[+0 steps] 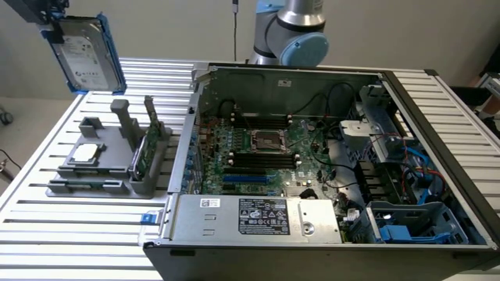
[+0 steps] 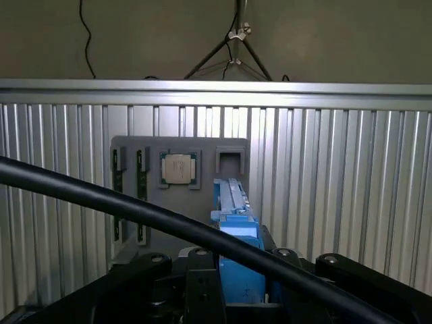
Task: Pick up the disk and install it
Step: 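Pick up the disk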
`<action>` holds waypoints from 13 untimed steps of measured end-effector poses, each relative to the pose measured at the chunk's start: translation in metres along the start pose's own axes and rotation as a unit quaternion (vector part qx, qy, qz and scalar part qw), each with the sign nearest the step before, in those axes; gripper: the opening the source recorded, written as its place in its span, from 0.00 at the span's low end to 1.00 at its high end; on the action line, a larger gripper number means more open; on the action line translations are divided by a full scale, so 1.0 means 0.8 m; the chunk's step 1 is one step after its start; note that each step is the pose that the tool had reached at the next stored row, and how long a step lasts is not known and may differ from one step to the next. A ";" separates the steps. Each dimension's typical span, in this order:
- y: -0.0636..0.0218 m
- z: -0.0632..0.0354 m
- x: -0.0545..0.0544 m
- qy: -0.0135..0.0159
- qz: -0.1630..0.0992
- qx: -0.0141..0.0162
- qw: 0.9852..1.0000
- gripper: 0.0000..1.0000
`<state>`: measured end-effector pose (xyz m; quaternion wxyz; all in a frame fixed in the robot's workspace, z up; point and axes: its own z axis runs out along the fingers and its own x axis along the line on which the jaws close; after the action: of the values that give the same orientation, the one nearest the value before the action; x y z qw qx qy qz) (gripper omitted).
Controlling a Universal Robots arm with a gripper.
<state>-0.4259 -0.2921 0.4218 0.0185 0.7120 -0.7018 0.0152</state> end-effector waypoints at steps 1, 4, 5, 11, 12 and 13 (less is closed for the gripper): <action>-0.006 -0.006 0.001 0.000 0.000 0.000 1.000 0.33; -0.022 -0.022 0.005 0.000 0.000 0.000 1.000 0.33; -0.028 -0.028 0.007 0.000 0.000 0.000 1.000 0.33; -0.062 -0.055 0.017 0.000 0.000 -0.001 1.000 0.33; -0.067 -0.057 0.019 0.000 0.000 -0.001 1.000 0.33; -0.073 -0.060 0.020 0.000 0.000 -0.001 1.000 0.33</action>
<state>-0.3668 -0.3053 0.4700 0.0191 0.7120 -0.7018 0.0143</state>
